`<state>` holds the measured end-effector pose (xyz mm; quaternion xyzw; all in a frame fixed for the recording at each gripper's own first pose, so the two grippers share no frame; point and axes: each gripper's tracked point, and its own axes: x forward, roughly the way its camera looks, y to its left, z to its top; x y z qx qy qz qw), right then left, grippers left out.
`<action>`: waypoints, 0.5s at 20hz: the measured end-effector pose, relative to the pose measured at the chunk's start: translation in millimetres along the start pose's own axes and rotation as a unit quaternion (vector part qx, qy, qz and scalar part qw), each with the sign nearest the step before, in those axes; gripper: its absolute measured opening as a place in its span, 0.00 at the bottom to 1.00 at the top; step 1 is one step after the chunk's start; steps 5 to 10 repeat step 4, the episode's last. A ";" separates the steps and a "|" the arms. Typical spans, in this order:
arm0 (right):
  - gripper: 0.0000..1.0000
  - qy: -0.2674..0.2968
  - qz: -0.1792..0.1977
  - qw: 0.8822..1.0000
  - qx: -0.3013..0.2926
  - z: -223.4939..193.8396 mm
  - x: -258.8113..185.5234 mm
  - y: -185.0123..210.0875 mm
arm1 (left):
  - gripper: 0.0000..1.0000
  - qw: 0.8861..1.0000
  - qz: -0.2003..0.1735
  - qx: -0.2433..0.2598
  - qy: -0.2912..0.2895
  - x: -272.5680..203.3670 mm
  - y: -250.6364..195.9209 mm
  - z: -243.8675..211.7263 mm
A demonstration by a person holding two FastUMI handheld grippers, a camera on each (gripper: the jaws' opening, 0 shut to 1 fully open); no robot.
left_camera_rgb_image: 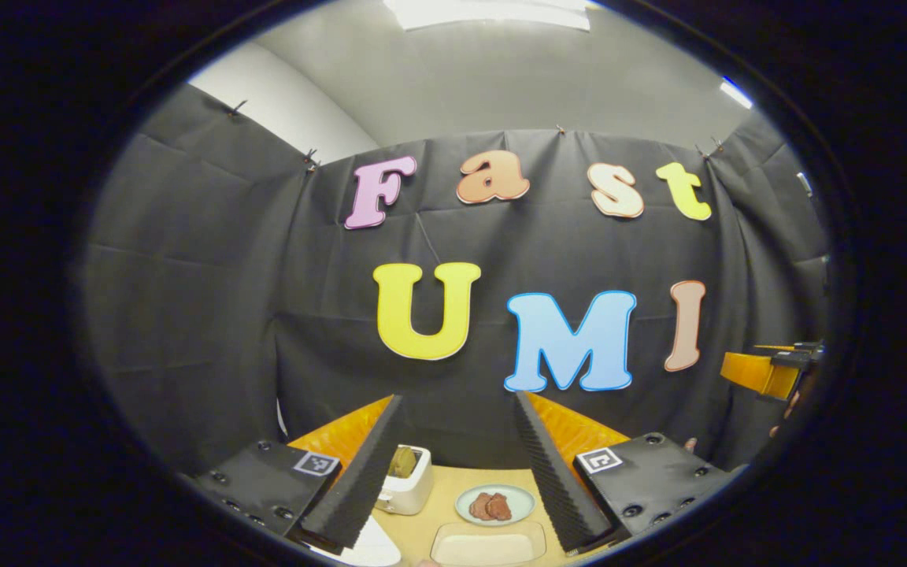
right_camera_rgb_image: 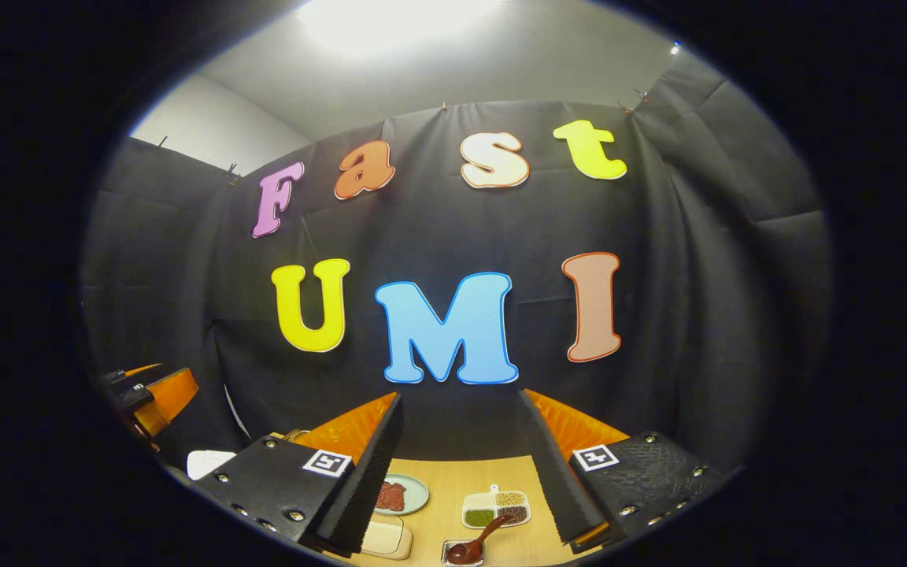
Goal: Close the left gripper, press the button to open the rice cooker; take a wooden spoon from the chopstick holder with the right hand, scoop a spoonful of rice and pour it into the rice cooker, then put the wooden spoon back into the chopstick holder.
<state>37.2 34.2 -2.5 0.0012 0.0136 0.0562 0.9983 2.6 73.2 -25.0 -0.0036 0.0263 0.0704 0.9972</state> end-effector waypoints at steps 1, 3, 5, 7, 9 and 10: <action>0.87 0.000 0.001 1.000 0.002 0.2 0.4 -0.4 | 0.94 1.000 -0.003 0.000 0.000 -2.0 -3.9 1.5; 0.87 0.003 0.002 1.000 0.005 -1.2 2.2 -1.0 | 0.98 1.000 -0.003 0.003 -0.002 -5.4 -4.2 3.9; 0.87 0.004 0.002 1.000 0.007 -2.6 1.1 -3.0 | 0.98 1.000 -0.004 0.003 -0.003 -7.6 -5.1 4.1; 0.87 0.004 0.002 1.000 0.007 -2.6 1.1 -3.0 | 0.98 1.000 -0.004 0.003 -0.003 -7.6 -5.1 4.1; 0.87 0.004 0.002 1.000 0.007 -2.6 1.1 -3.0 | 0.98 1.000 -0.004 0.003 -0.003 -7.6 -5.1 4.1; 0.87 0.004 0.002 1.000 0.007 -2.6 1.1 -3.0 | 0.98 1.000 -0.004 0.003 -0.003 -7.6 -5.1 4.1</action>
